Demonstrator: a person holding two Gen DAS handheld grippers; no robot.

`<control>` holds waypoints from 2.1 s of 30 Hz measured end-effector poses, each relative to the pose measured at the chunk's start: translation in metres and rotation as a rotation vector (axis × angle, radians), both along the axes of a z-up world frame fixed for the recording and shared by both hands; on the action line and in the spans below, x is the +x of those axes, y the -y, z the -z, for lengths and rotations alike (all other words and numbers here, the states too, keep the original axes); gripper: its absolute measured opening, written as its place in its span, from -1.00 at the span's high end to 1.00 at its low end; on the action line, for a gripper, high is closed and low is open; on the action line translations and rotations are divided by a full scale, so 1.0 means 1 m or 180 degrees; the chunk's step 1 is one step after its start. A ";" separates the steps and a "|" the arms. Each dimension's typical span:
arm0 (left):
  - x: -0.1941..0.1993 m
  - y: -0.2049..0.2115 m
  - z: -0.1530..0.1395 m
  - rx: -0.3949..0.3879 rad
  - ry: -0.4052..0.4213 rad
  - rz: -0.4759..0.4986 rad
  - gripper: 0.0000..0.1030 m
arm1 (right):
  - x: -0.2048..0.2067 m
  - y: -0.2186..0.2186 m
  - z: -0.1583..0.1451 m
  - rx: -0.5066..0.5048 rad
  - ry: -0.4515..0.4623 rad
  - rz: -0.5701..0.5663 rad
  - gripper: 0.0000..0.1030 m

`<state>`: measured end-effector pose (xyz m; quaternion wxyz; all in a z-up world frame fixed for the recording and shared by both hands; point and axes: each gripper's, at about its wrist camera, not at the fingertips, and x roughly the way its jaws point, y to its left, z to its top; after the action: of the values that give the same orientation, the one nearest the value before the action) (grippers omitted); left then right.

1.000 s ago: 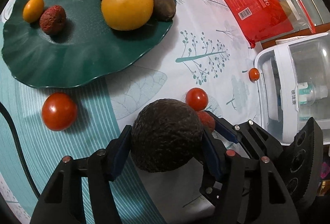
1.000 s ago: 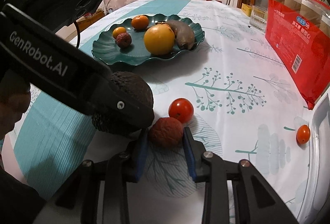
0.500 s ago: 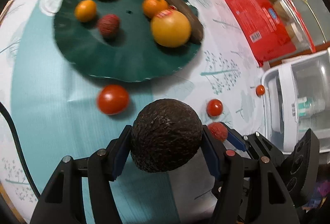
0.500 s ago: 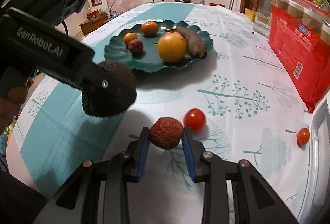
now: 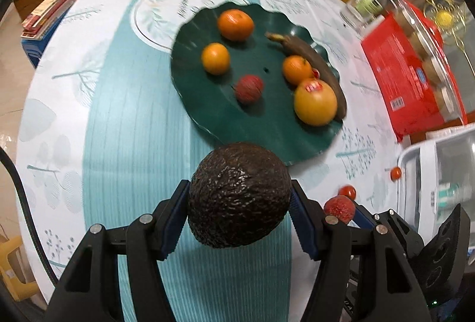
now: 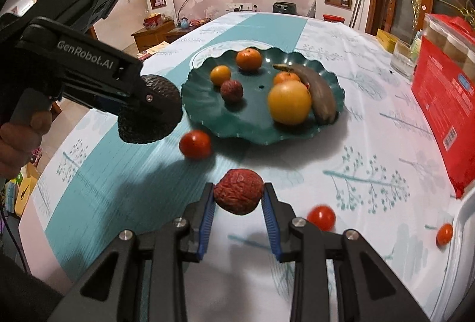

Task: Organize fruits
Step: 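Carry the avocado and lychee onto the green plate and open both tools, then move both open tools back toward the loose cherry tomatoes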

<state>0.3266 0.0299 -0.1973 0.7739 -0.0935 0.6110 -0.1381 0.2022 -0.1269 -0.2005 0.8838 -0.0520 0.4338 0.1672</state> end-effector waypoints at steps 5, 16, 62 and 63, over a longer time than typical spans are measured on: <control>0.017 -0.010 -0.005 -0.0049 0.0101 -0.0104 -0.22 | 0.022 -0.005 -0.002 -0.0009 0.0065 0.0027 0.38; 0.054 -0.004 0.004 -0.0135 0.0134 -0.0268 -0.22 | 0.070 -0.015 0.005 -0.0057 0.0162 0.0056 0.38; -0.071 -0.012 -0.022 -0.0181 0.0502 0.0184 -0.48 | -0.049 0.040 -0.029 0.0099 -0.0093 0.1328 -0.36; -0.073 -0.011 -0.021 -0.0178 0.0538 0.0192 -0.48 | -0.050 0.041 -0.029 0.0097 -0.0101 0.1343 -0.36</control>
<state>0.2540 0.0414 -0.1762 0.8153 -0.0846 0.5419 -0.1857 0.1517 -0.1678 -0.1716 0.8930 0.0560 0.4463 -0.0142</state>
